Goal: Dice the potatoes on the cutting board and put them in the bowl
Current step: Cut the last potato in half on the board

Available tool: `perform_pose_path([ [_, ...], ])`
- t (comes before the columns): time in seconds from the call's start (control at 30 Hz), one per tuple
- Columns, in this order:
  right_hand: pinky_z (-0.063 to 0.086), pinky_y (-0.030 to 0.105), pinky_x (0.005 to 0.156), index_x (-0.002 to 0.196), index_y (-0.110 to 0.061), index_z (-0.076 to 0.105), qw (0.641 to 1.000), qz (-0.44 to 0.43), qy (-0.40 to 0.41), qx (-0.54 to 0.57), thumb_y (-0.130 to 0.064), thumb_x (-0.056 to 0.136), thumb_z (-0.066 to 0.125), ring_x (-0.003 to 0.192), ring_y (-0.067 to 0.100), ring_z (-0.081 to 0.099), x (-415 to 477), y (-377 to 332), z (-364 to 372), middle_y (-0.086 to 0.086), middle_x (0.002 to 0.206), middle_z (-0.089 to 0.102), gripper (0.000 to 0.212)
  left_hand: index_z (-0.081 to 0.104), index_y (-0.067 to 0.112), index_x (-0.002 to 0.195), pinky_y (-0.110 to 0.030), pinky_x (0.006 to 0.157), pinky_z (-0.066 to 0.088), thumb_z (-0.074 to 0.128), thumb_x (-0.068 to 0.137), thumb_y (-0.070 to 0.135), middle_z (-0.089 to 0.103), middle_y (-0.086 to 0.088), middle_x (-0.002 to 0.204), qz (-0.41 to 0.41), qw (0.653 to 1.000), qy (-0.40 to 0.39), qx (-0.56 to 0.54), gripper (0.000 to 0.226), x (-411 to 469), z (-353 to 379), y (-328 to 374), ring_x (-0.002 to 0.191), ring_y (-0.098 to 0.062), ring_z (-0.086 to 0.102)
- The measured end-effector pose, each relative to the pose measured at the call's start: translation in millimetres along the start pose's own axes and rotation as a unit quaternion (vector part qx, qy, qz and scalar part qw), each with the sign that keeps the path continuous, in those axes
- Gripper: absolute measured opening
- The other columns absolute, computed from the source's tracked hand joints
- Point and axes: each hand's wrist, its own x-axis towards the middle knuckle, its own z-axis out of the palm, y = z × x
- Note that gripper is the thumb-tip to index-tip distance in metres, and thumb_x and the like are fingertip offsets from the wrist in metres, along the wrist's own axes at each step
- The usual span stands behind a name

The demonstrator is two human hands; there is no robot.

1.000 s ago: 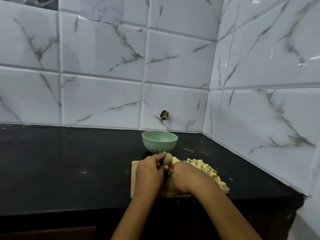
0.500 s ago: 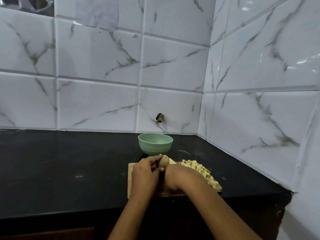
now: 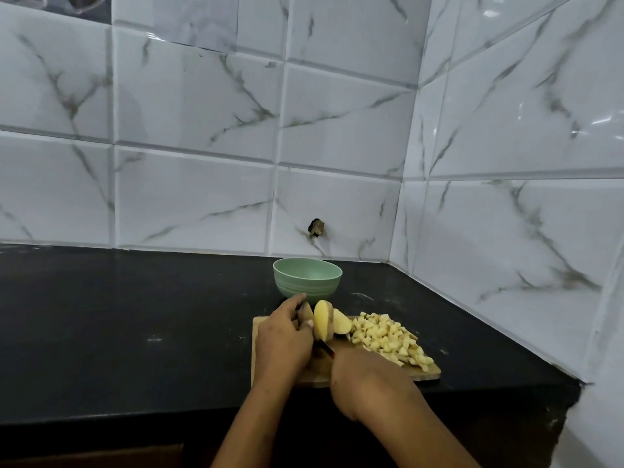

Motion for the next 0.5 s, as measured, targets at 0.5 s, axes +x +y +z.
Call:
perform_pose_path([
  [0.5, 0.039, 0.022, 0.064, 0.097, -0.023, 0.053, 0.981, -0.089, 0.100, 0.142, -0.037, 0.104, 0.031, 0.076, 0.006, 0.051, -32.9, 74.9, 15.6, -0.007, 0.089, 0.053, 0.026, 0.051, 0.026, 0.135, -0.024, 0.103, 0.035, 0.060, 0.091, 0.014, 0.052, 0.006, 0.135, 0.029, 0.991, -0.054, 0.121, 0.047, 3.0, 3.0, -2.1, 0.123, -0.011, 0.046],
])
